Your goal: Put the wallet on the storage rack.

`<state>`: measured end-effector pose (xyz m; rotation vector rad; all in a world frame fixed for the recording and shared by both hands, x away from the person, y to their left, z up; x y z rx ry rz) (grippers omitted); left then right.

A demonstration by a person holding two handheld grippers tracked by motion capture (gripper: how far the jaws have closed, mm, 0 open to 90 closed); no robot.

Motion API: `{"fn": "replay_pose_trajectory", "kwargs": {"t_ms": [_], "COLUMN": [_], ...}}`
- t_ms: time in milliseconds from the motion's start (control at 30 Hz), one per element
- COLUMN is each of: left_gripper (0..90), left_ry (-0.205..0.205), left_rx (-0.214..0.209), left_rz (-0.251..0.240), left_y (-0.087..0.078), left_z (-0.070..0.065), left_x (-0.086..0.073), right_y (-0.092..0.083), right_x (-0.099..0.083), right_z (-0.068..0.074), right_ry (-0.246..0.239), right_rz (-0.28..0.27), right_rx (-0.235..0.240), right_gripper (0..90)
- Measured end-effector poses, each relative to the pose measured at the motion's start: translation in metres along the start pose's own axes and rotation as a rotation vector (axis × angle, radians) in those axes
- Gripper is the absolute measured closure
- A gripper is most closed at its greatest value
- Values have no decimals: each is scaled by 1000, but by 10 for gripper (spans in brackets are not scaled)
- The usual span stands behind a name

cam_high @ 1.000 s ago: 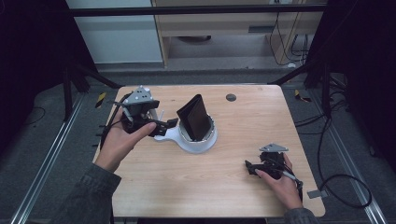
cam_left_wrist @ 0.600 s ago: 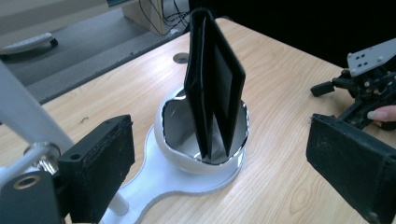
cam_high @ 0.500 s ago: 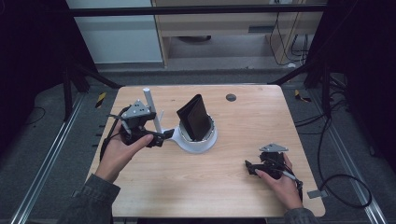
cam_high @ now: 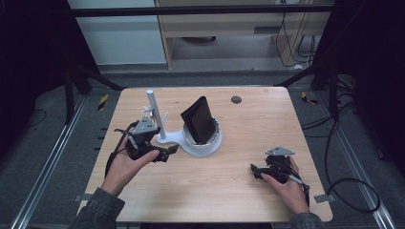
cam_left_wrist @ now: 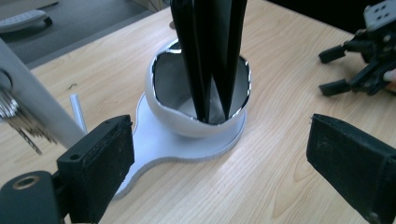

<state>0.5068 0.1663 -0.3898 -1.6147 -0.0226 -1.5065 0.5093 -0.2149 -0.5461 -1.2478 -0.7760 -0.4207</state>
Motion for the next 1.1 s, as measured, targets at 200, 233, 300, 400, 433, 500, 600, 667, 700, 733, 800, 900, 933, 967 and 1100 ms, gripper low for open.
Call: {"fn": "replay_pose_trajectory", "kwargs": {"t_ms": [200, 233, 300, 400, 433, 500, 600, 667, 700, 733, 800, 900, 933, 967, 1100], "left_gripper": [74, 73, 73, 72, 72, 73, 78, 80, 80, 80, 81, 81, 77, 76, 50], "left_ry": [-1, -4, -6, -12, -14, -40, -78, -102, -108, -116, -143, -191, -191, -181, -151], "left_rx": [24, 28, 41, 52, 57, 70, 96, 114, 119, 127, 136, 133, 144, 157, 160], "left_rz": [58, 69, 85, 116, 130, 145, 158, 166, 167, 172, 177, 176, 174, 181, 182], "left_y": [11, 14, 19, 28, 31, 35, 38, 40, 41, 42, 44, 47, 48, 48, 49], "left_z": [-1, -1, -1, 3, 5, 9, 17, 22, 24, 26, 30, 36, 38, 40, 40], "left_x": [-25, -32, -43, -68, -77, -93, -115, -129, -133, -138, -149, -157, -159, -160, -162], "right_y": [0, 0, 0, 0, 0, 0, 0, 0, 0, 0, 0, 0, 0, 0, 0], "right_x": [0, 0, 0, 0, 0, 0, 0, 0, -1, 0, -1, -1, -1, -1, -1], "right_z": [0, 0, 0, 0, 0, 0, 0, 0, 0, 0, 0, 0, 0, 0, 1], "right_ry": [0, 0, 0, 0, 0, 0, -5, -5, -3, -4, -2, -1, -1, 0, -1], "right_rz": [-1, -1, -1, -1, -1, -1, -2, -2, -1, -2, -1, -1, -1, -2, -2], "right_rx": [-2, -2, -2, -2, -2, -2, -5, -5, -5, -5, -5, -5, -5, -5, -5], "right_gripper": [52, 52, 51, 51, 52, 51, 52, 52, 51, 52, 52, 52, 52, 52, 51]}}
Point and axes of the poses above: each handheld gripper's, and its own axes: y roughly forward along the jaws, x roughly out of its top, z roughly to its left, the point moved 5 cm from there along y, roughly forward along the jaws, and after that the axes turned 9 degrees about y, right-handed, at the moved point
